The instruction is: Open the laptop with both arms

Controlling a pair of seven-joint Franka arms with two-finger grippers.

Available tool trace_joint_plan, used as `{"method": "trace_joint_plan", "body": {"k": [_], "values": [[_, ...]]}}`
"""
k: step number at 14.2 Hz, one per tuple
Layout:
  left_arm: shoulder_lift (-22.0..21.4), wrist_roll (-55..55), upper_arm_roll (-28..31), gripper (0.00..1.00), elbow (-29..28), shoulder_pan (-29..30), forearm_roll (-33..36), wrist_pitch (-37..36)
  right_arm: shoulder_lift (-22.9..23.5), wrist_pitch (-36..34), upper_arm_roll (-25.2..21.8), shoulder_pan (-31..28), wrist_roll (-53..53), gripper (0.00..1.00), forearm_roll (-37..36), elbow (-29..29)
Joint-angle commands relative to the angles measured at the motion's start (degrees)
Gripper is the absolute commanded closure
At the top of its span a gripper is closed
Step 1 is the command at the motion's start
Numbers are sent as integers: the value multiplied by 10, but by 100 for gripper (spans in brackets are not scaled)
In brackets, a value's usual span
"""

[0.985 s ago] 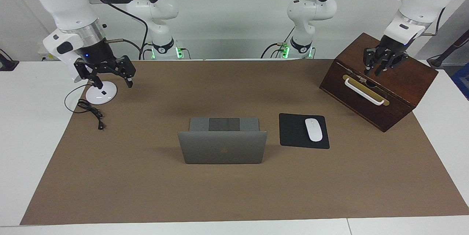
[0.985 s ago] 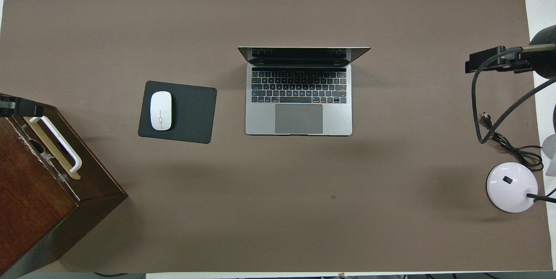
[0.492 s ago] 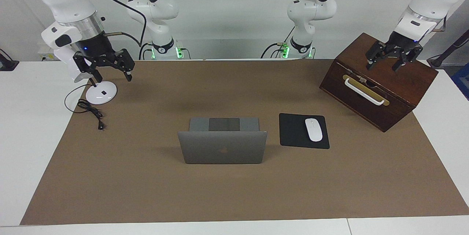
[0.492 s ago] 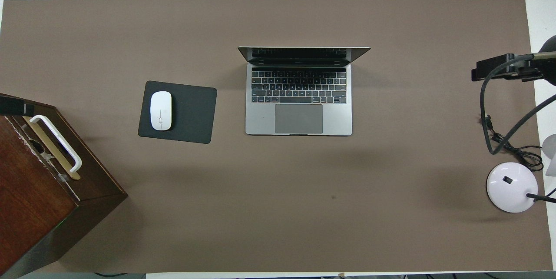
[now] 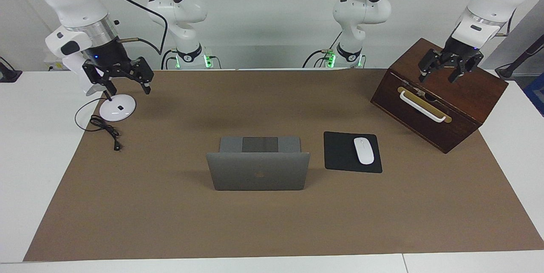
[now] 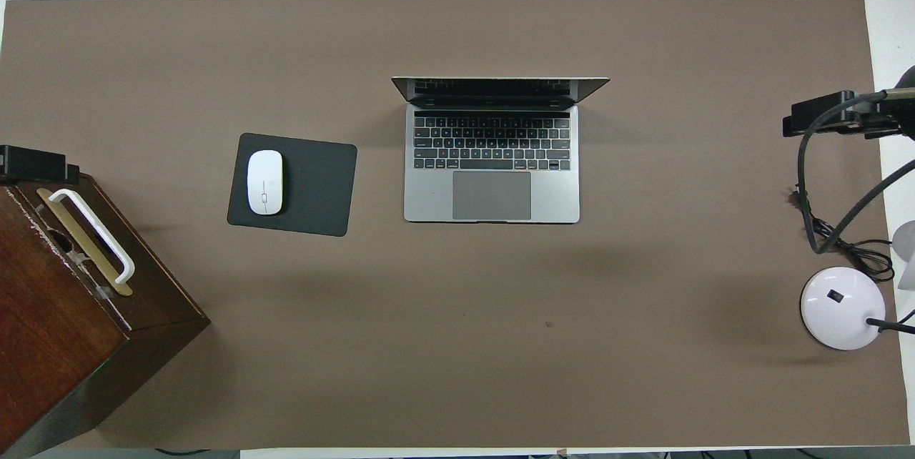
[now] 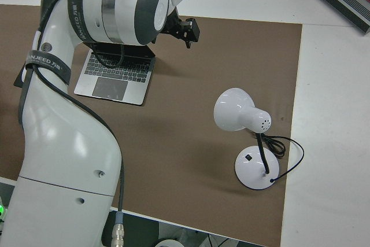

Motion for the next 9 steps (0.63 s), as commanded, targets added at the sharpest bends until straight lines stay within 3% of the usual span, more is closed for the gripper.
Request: {"method": "trace_joint_plan", "body": {"k": [1,9], "values": [[3,-20,7,0,9,-11,19,-2,-13,4,5,-12,-10,0,-7,-24],[10,-18,9,0,8,-4,18,-9,-15,-16,-10,-8,-20,0,-62,-24]]}}
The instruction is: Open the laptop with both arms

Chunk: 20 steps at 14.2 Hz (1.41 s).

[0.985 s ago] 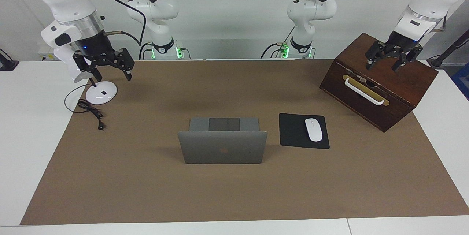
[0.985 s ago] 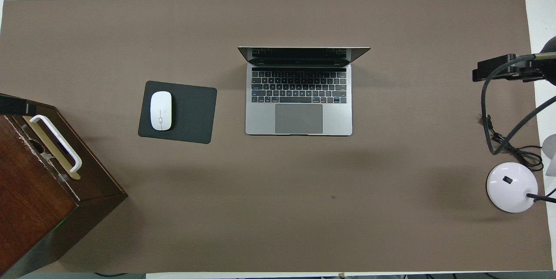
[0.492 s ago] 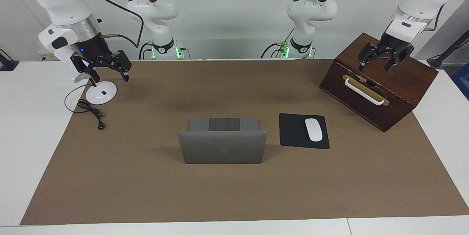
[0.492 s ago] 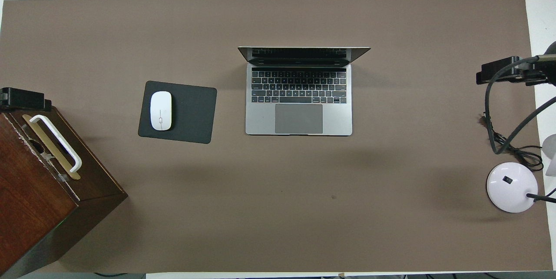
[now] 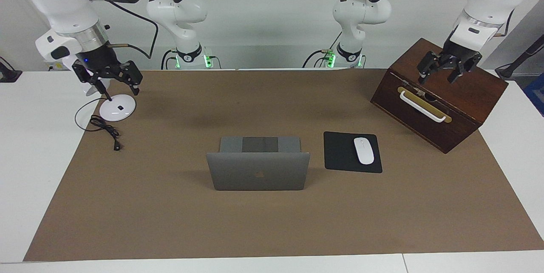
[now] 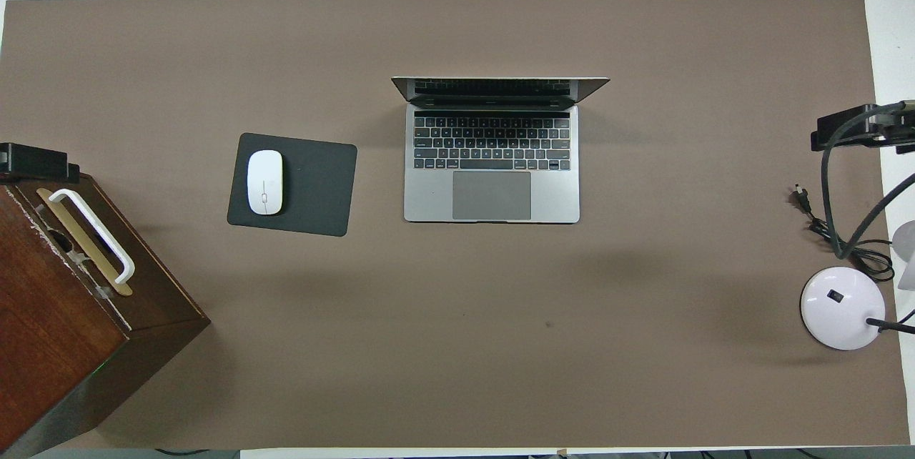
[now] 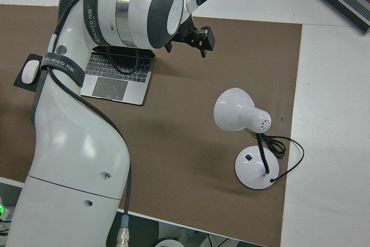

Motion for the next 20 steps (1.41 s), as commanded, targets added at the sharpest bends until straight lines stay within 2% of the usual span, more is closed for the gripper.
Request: {"method": "trace_joint_plan", "body": {"k": [1,20], "values": [[6,-7,3,0,8,-2,12,-11,-14,2,6,-3,-13,0,-20,-13],[10,-6,-3,0,10,3,12,-26,-10,60,8,-2,9,0,-8,-18]]}}
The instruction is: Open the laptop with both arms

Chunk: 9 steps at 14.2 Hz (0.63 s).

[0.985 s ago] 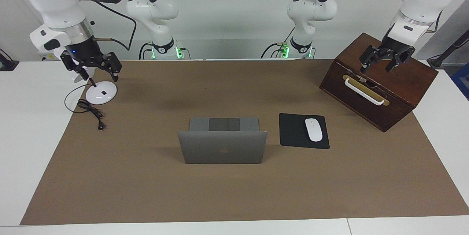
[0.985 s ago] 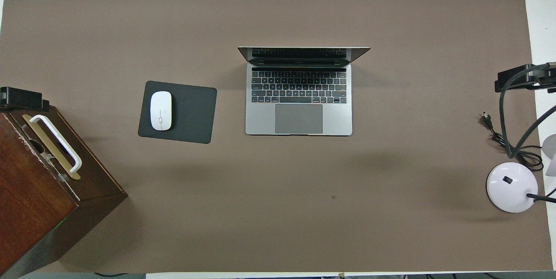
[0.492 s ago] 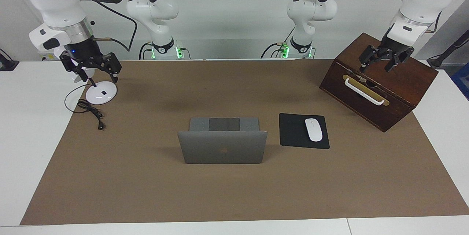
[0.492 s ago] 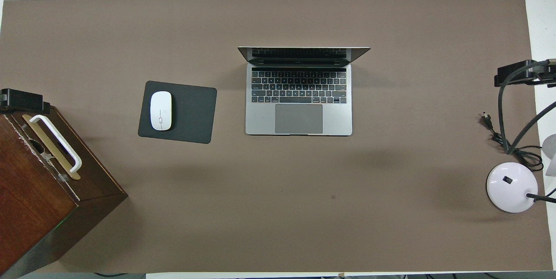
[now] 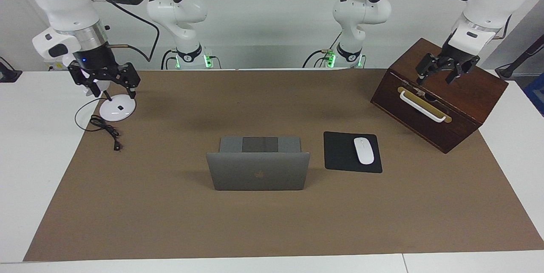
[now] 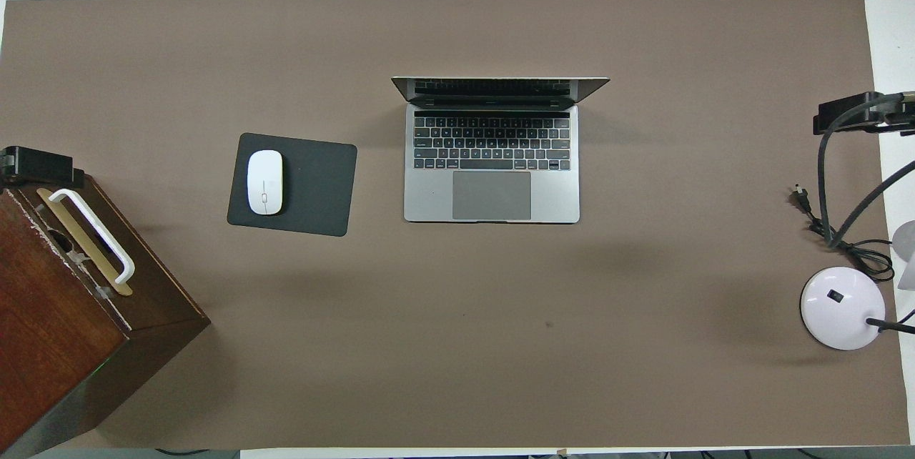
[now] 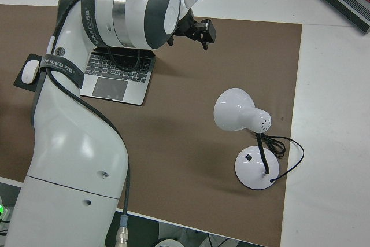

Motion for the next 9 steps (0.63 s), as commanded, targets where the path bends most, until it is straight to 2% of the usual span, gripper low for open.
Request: {"method": "trace_joint_plan", "body": {"k": [1,9], "values": [[4,-5,-3,0,10,3,12,-15,-9,16,5,-2,9,0,1,-15],[2,-5,-3,0,9,3,12,-14,-10,15,14,-1,33,0,2,-15]]}}
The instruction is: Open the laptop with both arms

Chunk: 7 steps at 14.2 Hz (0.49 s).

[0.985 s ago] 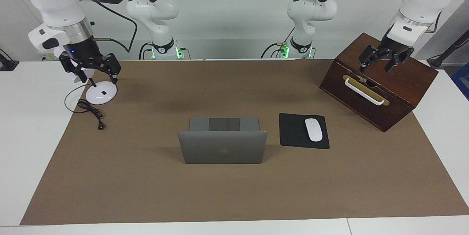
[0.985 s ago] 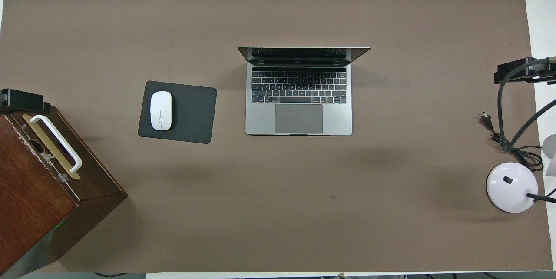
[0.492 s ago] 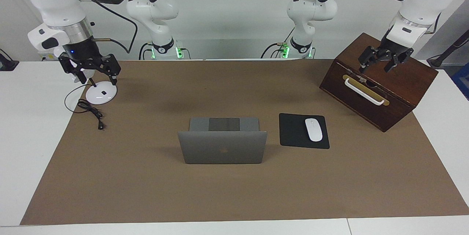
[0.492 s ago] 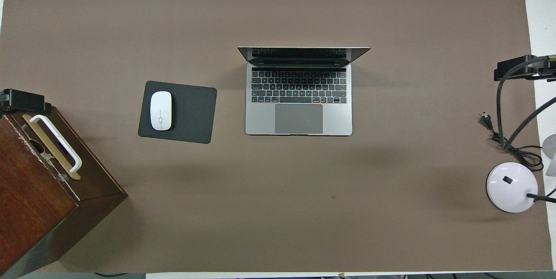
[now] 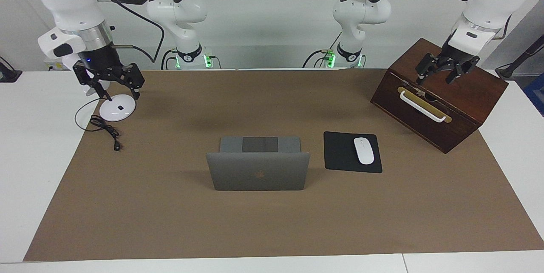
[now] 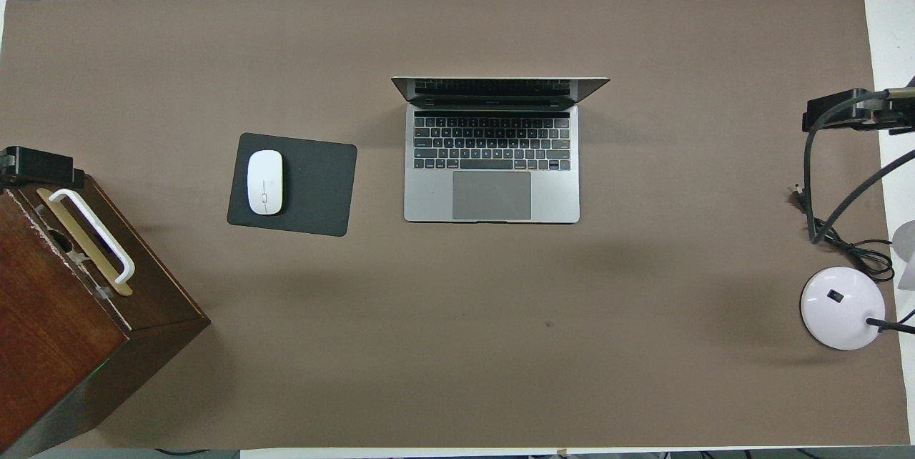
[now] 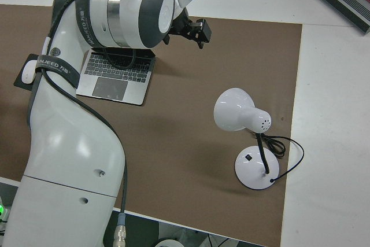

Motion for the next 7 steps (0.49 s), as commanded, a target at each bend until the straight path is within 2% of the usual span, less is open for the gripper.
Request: {"method": "trace_joint_plan", "body": {"k": [1,7], "values": [[2,-5,-3,0,9,3,12,-13,-10,13,3,-2,9,0,2,-14],[0,-5,-3,0,9,3,11,-14,-10,13,2,-2,8,0,6,-14]]}}
